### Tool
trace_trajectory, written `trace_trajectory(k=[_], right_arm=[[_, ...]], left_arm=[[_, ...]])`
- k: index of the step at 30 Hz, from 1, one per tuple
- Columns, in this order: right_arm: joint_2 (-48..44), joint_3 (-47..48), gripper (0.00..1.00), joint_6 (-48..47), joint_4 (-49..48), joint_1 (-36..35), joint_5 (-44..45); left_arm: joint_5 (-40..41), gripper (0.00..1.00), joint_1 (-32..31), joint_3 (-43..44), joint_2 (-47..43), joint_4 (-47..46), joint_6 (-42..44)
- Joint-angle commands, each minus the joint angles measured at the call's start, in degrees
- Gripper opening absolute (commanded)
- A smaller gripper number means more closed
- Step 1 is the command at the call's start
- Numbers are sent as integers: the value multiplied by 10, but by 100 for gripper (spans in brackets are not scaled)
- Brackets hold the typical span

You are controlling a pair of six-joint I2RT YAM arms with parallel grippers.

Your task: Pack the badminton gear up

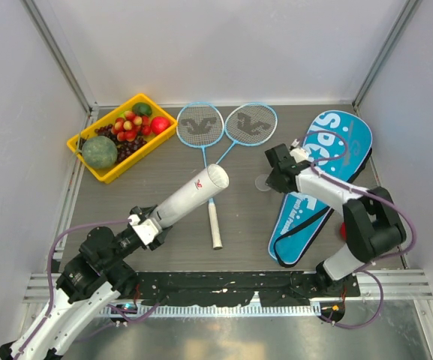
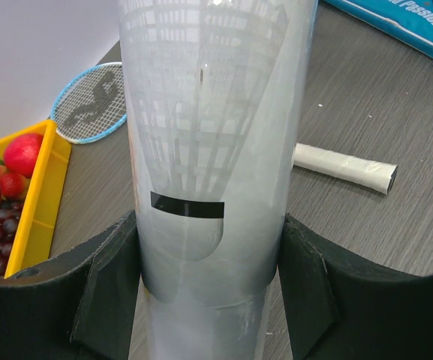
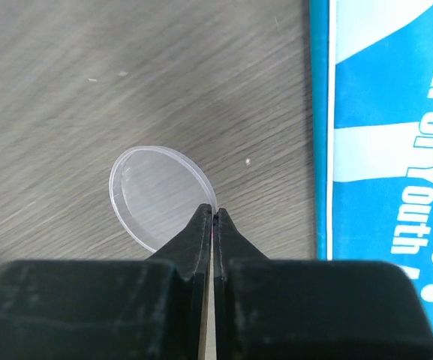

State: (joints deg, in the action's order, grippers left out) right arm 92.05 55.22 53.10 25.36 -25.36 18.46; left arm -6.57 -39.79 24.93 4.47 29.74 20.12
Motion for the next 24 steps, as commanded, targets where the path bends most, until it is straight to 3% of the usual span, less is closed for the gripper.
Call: trace_trajectory(k=[1, 7, 14, 17, 24], right_arm=[[-102, -11, 5, -28, -18, 2, 24], [-262, -33, 5, -136, -119, 2, -85], [-375, -34, 5, -237, -185, 2, -356], [-422, -31, 5, -249, -205, 3, -457], [-460, -5, 5, -209, -221, 1, -595]], left_arm=[[-3, 11, -2, 2, 5, -50, 0], [-26, 11, -1, 5, 26, -42, 12], [-48, 10, -1, 7, 30, -40, 42], [-62, 10, -1, 10, 35, -39, 59], [-71, 8, -1, 32, 71, -14, 109]])
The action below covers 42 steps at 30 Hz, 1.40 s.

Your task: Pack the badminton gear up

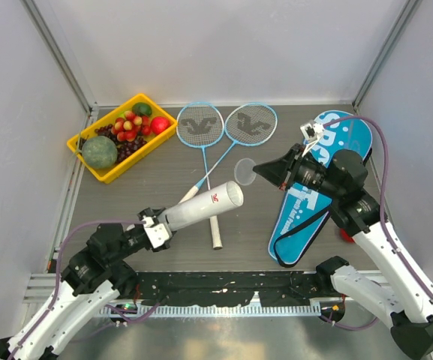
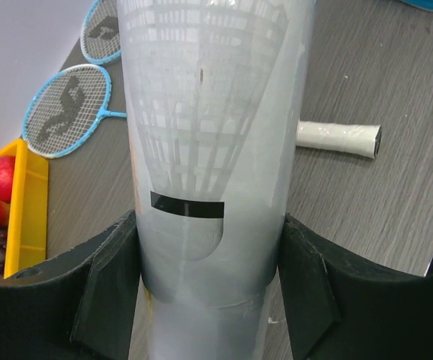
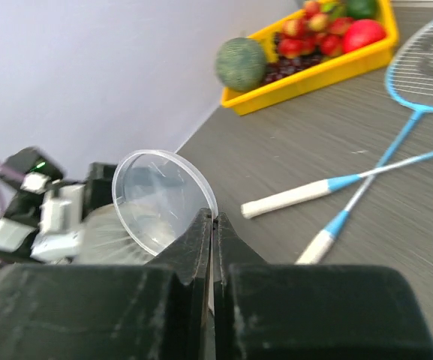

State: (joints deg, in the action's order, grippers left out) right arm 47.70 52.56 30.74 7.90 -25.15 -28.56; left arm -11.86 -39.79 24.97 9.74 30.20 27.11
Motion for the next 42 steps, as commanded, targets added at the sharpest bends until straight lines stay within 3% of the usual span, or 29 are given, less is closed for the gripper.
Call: trace_trajectory(k=[1, 10, 20, 42], right_arm=[[-18, 20, 5, 18, -48, -1, -148], [-45, -5, 5, -9, 20, 0, -208], [-39, -39, 5, 2, 14, -1, -235], [-41, -40, 5, -34, 86, -9, -172]], left_arm=[[-19, 7, -1, 33, 21, -16, 40], [-56, 6, -1, 34, 24, -22, 64], [-80, 6, -2, 26, 20, -37, 71], [-62, 3, -2, 38, 49, -37, 56]])
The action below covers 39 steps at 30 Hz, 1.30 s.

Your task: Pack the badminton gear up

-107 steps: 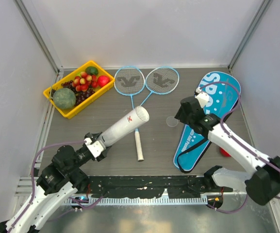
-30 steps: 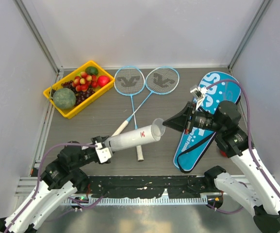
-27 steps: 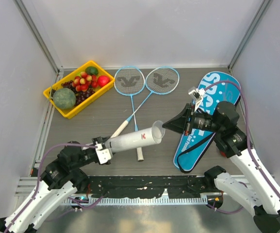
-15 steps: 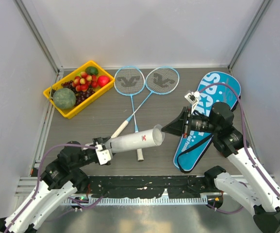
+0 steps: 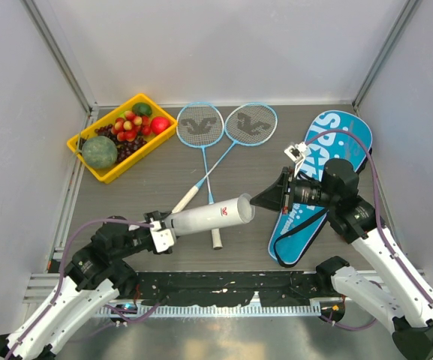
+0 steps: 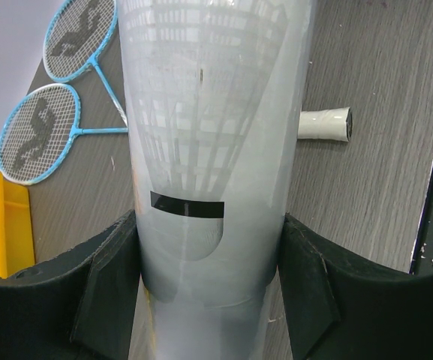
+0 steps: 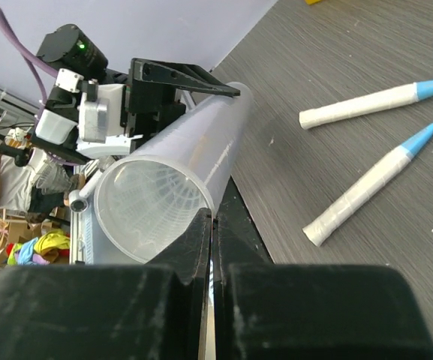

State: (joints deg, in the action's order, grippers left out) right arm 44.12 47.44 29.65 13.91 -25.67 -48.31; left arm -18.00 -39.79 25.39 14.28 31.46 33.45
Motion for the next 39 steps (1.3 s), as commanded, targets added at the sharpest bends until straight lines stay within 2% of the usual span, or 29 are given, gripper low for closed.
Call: trace_trajectory(k=[1, 26, 39], right_arm=[[-6, 11, 5, -25, 27, -5, 27], [14, -1, 5, 17, -17, -27, 58], [13, 17, 6, -6, 35, -29, 95]], left_arm=[[1, 3, -1, 34, 3, -51, -8], [5, 1, -1, 34, 14, -53, -8], [7, 0, -1, 35, 15, -54, -8]])
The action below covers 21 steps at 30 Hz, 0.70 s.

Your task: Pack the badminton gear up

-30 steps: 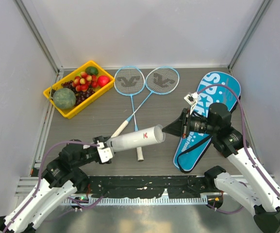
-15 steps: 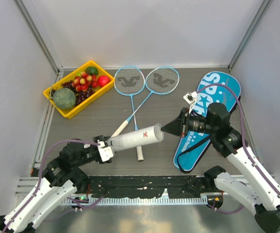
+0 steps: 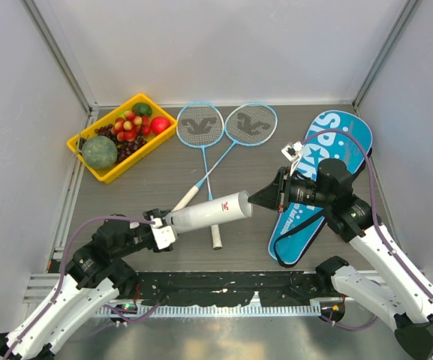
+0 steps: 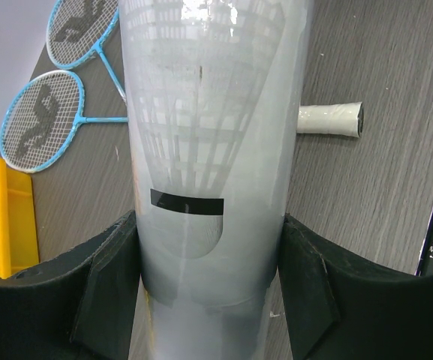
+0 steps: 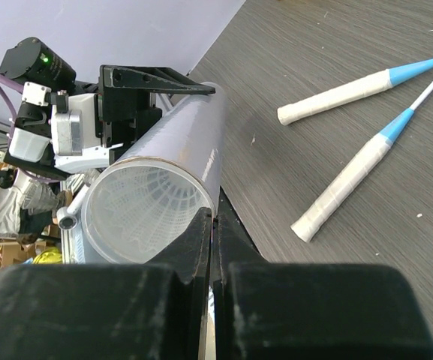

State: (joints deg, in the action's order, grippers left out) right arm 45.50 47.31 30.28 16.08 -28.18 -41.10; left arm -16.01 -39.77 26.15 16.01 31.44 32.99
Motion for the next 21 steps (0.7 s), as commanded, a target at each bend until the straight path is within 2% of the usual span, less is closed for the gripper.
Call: trace_trajectory(k=[1, 3, 5, 6, 9, 15, 21], right_arm=[[1, 23, 5, -12, 19, -4, 29], [4, 28, 7, -16, 24, -5, 24], [1, 31, 24, -13, 22, -4, 24], [-1, 31, 36, -6, 17, -4, 26], [-9, 31, 48, 7, 3, -4, 26], [-13, 30, 59, 25, -17, -4, 14], [-8, 11, 61, 58, -76, -4, -30]], left_arm=[[-13, 0, -2, 29, -1, -53, -4], [-13, 0, -1, 29, 0, -52, -3], [-12, 0, -1, 28, 1, -53, -3], [-13, 0, -1, 29, 1, -53, -3], [-15, 0, -1, 29, -1, -54, -6], [-19, 0, -1, 25, -5, -58, -7], [-26, 0, -1, 25, -7, -62, -10]])
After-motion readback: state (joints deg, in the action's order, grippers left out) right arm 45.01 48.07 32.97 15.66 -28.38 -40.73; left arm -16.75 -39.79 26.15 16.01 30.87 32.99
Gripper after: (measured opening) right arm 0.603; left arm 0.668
